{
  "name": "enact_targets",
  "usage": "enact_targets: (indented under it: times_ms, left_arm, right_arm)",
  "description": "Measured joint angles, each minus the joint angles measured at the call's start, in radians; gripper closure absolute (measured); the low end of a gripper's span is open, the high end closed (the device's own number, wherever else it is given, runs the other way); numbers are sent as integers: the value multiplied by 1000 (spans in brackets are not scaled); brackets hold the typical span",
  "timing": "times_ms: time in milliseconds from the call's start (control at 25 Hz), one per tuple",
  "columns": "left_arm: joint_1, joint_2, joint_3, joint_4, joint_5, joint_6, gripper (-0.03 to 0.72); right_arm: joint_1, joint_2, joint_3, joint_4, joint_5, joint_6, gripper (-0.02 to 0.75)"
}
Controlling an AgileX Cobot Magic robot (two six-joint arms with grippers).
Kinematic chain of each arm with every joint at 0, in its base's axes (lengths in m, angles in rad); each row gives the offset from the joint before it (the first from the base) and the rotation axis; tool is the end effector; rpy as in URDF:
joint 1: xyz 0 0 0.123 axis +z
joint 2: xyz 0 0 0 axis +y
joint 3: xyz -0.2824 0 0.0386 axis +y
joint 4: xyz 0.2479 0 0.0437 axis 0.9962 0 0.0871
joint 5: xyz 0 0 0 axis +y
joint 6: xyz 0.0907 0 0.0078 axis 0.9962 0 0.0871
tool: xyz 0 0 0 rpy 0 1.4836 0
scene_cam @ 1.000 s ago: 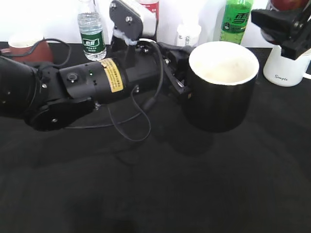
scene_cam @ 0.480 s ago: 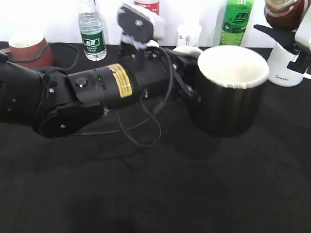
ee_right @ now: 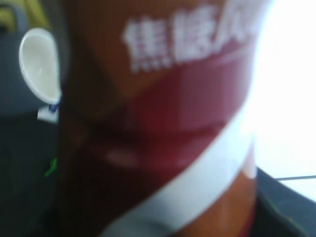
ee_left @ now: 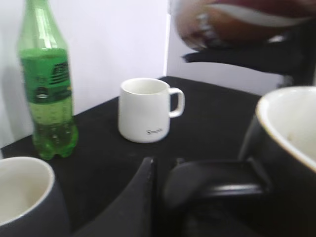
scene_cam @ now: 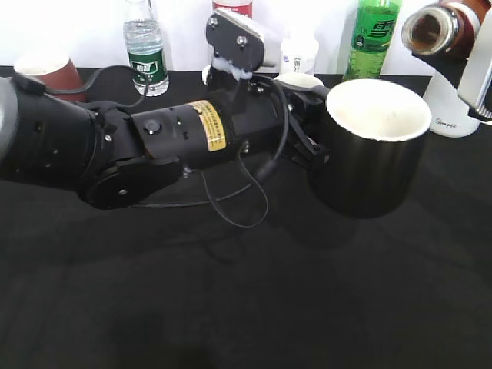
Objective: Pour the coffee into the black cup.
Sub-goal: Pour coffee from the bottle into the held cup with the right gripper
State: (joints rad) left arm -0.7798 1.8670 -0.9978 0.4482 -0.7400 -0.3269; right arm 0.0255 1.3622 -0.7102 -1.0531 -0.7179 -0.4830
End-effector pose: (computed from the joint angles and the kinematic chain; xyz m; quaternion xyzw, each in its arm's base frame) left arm 0.2653 -0.2997 0.2124 0.3745 0.6359 -0.3500 0.5769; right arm 0.2753 0.0590 0.2798 -0.6229 0.4196 -0.2191 0.6228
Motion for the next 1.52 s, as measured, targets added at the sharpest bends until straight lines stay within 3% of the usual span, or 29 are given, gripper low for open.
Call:
enact_targets:
  times_ms: [400,1520]
  left_arm:
    - [0,0,0,6,-7,0,634]
    - [0,0,0,13,-7,0,634]
  right_arm:
    - [0,0,0,7,5,-128,206]
    - [0,0,0,30,-4,-205,206]
